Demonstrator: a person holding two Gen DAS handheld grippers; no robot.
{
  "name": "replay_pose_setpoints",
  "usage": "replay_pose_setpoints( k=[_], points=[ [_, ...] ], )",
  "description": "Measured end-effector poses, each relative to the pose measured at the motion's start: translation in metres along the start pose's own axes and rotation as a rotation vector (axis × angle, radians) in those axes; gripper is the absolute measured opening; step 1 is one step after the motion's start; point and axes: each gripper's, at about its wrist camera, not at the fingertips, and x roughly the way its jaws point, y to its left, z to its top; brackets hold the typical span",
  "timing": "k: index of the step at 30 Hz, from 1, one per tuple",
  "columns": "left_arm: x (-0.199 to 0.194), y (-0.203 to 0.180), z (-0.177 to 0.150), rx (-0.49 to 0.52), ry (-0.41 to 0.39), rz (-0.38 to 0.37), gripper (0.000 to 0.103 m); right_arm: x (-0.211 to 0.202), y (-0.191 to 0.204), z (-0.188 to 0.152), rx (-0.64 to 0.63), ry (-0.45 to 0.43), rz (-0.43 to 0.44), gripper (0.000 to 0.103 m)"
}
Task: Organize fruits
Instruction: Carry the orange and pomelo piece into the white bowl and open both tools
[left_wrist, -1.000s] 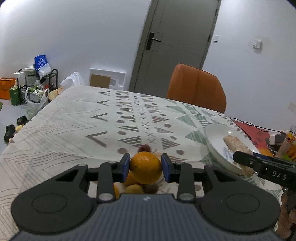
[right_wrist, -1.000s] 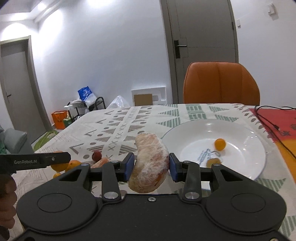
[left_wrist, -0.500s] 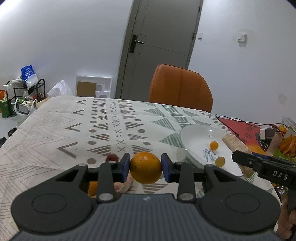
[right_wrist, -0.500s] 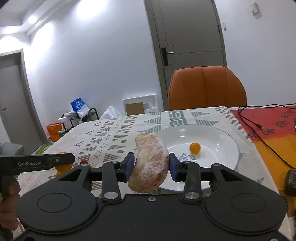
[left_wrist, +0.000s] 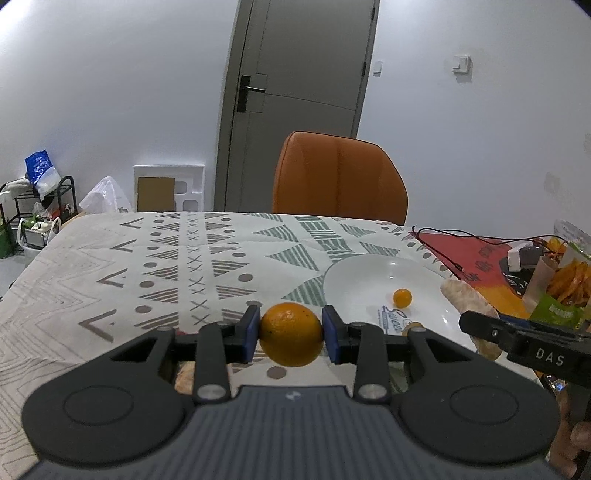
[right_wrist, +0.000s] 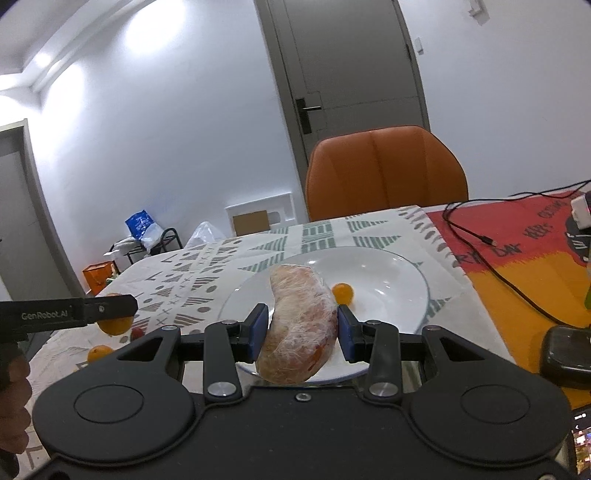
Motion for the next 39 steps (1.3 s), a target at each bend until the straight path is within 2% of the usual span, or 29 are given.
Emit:
replay_pose_setpoints(
  k=[9,13,17,19,32,37,39],
  points=[
    [0.015,-0.018,0.002,0.030,0.016,-0.010,0.035,0.009,-0.019,0.002,0.036,-0.003,-0.034,0.038],
    [0.019,-0.024,0.003,0.037,0.019,-0.021,0.035,0.016,-0.027,0.004,0.048,-0.013,-0.076,0.039],
    [0.022,-0.030,0.007,0.050,0.015,-0.028,0.035,0.016,-0.034,0.004,0.067,-0.015,-0.097,0.058],
    [0.024,-0.034,0.008,0.058,0.015,-0.031,0.035,0.011,-0.036,0.002,0.070,-0.027,-0.104,0.063],
    [0.035,-0.070,0.021,0.113,0.006,-0.086,0.035,-0.015,-0.045,0.000,0.063,-0.019,-0.100,0.070],
    [0.031,-0.072,0.025,0.121,-0.014,-0.054,0.044,-0.020,-0.046,0.001,0.067,-0.018,-0.096,0.073],
    [0.027,-0.067,0.026,0.108,-0.019,-0.044,0.056,-0.020,-0.044,0.000,0.067,-0.016,-0.091,0.074]
  ],
)
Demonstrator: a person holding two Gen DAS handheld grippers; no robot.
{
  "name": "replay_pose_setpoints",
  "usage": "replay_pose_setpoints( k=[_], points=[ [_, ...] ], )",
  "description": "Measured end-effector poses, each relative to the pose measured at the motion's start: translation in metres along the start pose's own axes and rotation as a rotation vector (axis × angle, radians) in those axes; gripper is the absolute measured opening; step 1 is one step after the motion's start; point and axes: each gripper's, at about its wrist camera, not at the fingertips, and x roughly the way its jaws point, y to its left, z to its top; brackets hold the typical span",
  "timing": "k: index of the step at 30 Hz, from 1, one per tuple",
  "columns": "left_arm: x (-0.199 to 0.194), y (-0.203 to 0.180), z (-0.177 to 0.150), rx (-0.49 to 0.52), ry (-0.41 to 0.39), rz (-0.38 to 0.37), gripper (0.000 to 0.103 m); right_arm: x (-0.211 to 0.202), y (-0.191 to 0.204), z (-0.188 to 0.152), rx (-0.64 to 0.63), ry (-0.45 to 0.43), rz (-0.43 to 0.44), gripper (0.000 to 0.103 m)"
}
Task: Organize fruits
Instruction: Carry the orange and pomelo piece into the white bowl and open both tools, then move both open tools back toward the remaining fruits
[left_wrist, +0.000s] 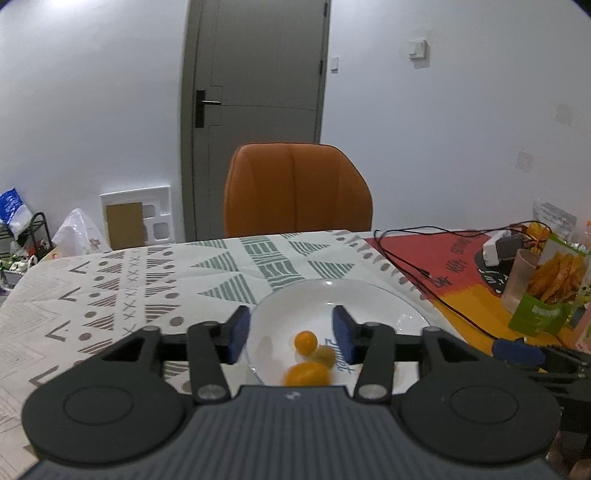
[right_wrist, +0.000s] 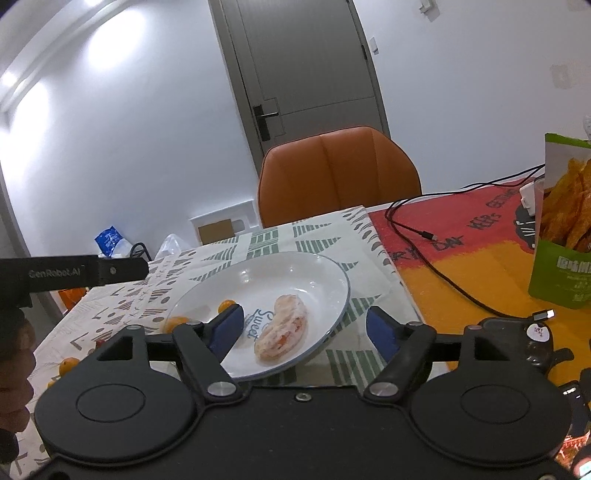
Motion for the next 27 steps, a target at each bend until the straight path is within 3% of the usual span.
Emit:
replay_pose_setpoints(
  k=[7,15,27],
  points=[
    [-0.018,0.025,-0.003,-0.043,0.001,0.062,0.073,-0.002,0.013,-0.001,-0.016,0.005,0.026,0.084],
    [-0.042,0.053,-0.005,-0.062,-0.020,0.131,0.086,-0.008,0.031,0.000,-0.009,0.009,0.054,0.103],
    [-0.099,0.087,-0.010,-0.085,-0.046,0.218,0.093,-0.013,0.067,0.002,0.004,0.062,0.139,0.103]
  ],
)
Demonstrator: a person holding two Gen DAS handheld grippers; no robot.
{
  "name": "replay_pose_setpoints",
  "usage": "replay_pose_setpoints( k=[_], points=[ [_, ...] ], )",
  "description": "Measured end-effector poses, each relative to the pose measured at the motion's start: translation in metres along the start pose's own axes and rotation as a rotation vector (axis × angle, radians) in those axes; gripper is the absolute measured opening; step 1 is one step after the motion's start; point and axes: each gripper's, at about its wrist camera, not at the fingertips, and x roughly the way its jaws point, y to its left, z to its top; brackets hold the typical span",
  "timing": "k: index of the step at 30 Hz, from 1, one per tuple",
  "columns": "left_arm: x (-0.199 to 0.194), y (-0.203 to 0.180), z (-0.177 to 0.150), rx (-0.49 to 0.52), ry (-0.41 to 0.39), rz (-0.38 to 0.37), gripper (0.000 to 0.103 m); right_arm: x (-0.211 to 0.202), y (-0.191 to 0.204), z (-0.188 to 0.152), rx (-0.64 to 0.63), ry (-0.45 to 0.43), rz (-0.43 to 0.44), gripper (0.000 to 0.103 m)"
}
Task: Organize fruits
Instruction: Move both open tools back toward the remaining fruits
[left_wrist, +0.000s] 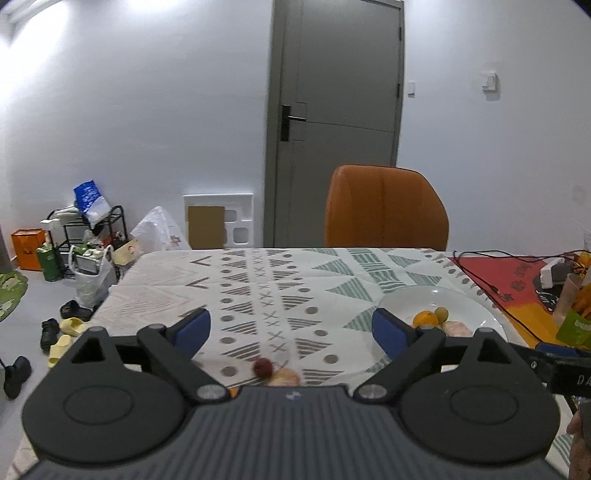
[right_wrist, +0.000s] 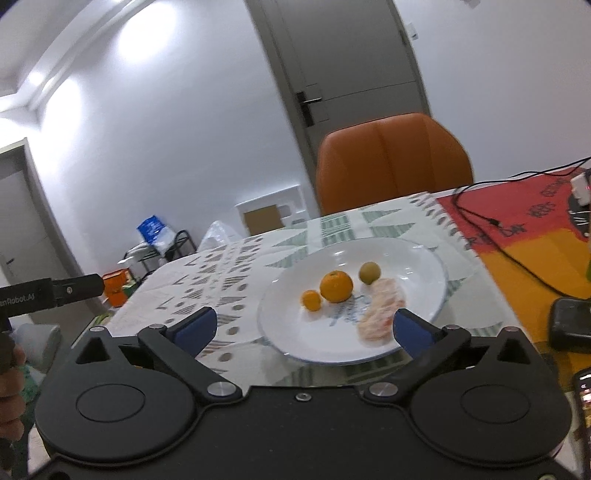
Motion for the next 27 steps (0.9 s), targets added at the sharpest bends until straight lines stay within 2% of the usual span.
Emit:
replay_pose_setpoints(
  k=[4,12,22,27],
  points=[
    [-0.013,0.017,-0.001,-0.021,0.007,0.023,0.093,-0.001,0.014,0.004,-0.021,0.026,0.040,0.103],
    [-0.030,0.043,-0.003,-0.039,0.012,0.050,0.093,-0.004,0.039,0.007,-0.050,0.048,0.051,0.103],
    [-0.038,0.074,-0.014,-0.104,0.041,0.064,0.093,-0.001,0.069,0.004,-0.108,0.082,0.118,0.103],
    [-0.033,0.084,-0.021,-0.127,0.041,0.057,0.093,0.007,0.076,0.003,-0.119,0.089,0.123,0.103]
  ],
)
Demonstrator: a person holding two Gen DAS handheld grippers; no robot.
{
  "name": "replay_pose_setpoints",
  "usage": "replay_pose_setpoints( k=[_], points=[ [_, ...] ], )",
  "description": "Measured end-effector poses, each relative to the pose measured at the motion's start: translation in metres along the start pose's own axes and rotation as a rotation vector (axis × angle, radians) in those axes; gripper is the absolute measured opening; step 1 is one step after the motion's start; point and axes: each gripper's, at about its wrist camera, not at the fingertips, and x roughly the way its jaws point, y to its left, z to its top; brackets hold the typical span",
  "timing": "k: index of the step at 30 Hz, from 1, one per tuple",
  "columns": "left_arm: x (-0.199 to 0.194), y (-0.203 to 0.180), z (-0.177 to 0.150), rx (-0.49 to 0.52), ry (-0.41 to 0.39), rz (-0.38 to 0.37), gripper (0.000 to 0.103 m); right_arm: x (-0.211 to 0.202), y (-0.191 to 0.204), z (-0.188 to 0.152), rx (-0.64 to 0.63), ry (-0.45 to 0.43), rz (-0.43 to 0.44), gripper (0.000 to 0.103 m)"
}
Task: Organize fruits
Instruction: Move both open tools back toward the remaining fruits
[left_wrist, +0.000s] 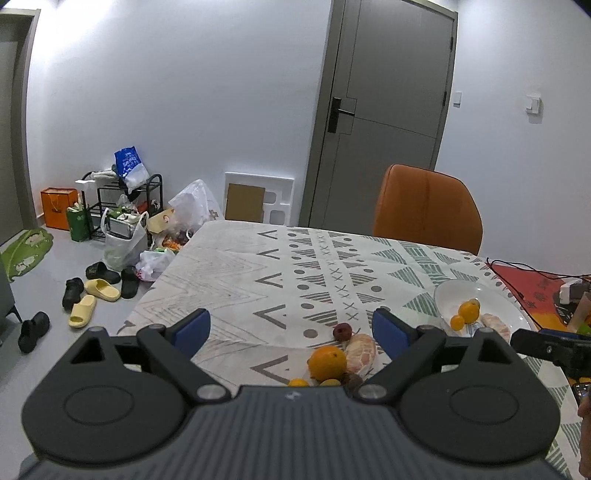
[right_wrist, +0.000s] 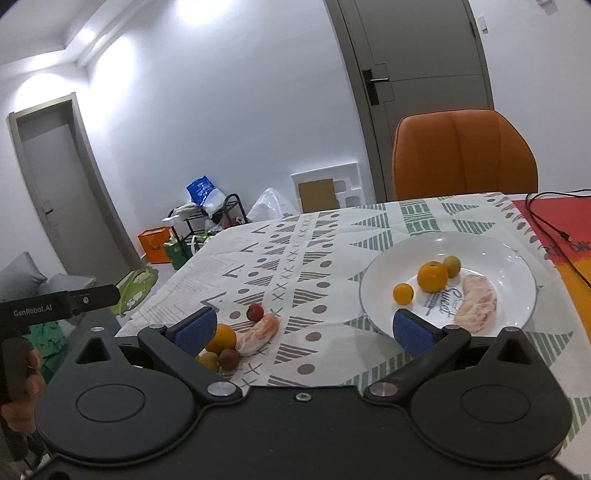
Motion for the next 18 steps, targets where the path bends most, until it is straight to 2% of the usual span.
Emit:
replay_pose_setpoints(
  k=[6,12,16,18],
  points=[
    [0.010,0.012,-0.016,-0.024,-0.017,0.021,0.093,0.017,0.002,-0.010,0.017,0.022,0.008,0.103],
    [0.027,0.025,-0.029,-0.056,0.011,0.004,0.090,0.034,0.013,-0.019,-0.013,0.051,0.036,0.103],
    [0.034,0.026,-0.037,-0.043,0.030,-0.016,0.087,0.046,0.019,-0.023,-0.020,0.066,0.050,0.102],
    [0.038,0.026,-0.039,-0.039,0.036,-0.013,0.081,0.051,0.021,-0.026,-0.018,0.077,0.073,0.098]
  ],
)
